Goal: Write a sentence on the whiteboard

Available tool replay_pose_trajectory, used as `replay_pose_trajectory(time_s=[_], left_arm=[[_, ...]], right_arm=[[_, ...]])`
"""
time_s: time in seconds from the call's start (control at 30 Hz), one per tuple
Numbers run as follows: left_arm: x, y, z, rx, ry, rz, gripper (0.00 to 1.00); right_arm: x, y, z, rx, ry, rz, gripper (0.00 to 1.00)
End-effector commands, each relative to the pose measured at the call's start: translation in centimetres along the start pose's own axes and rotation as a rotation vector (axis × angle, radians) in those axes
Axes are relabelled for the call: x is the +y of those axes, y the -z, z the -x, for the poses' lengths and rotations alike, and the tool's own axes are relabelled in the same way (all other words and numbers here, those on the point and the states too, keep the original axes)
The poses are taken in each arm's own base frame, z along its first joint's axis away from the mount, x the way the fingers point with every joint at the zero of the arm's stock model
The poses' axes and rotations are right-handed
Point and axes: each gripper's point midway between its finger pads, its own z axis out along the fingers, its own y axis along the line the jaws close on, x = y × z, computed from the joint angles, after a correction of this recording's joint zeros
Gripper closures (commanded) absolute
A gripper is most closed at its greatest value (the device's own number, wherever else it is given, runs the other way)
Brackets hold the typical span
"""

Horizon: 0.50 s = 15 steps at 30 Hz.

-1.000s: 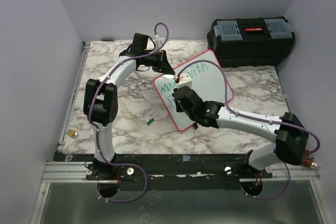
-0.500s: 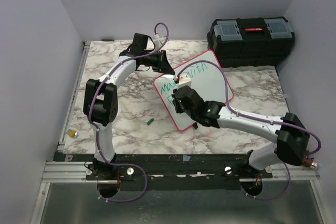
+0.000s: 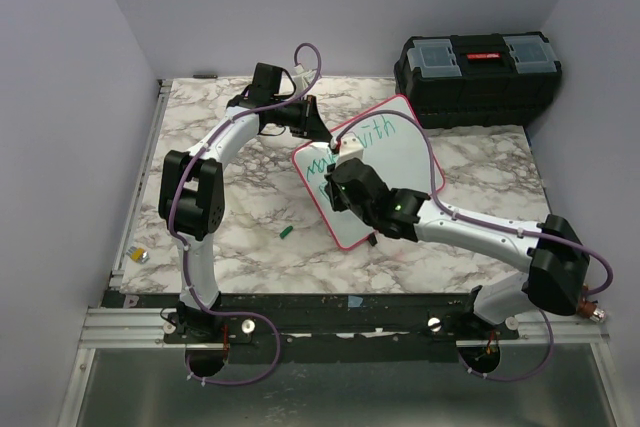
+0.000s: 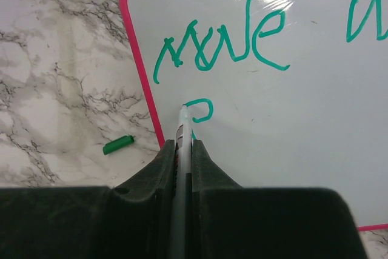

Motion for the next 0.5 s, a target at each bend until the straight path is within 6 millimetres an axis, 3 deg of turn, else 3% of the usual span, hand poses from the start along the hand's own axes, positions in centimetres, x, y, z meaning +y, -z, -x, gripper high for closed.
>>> replay_pose_trajectory(time_s=[0.0, 0.1, 0.27, 0.47], left_arm=[[1.4, 0.1, 0.2, -0.018, -0.103, 0.062, 1.0], [1.5, 0.2, 0.2, -0.019, -0.1, 0.064, 1.0], [1.5, 0.2, 0.2, -0.022, -0.104, 0.064, 1.0], [1.4, 0.2, 0.3, -0.024, -0.102, 0.06, 1.0]], right_arm=[[0.5, 1.1, 2.6, -0.066, -0.025, 0.03, 0.99], [-0.6, 1.7, 3.0, -0.094, -0.036, -0.01, 0.99], [-2.7, 1.7, 1.9, -0.084, -0.063, -0.062, 0.99], [-3.0, 1.1, -0.1, -0.039, -0.07, -0.059, 0.99]])
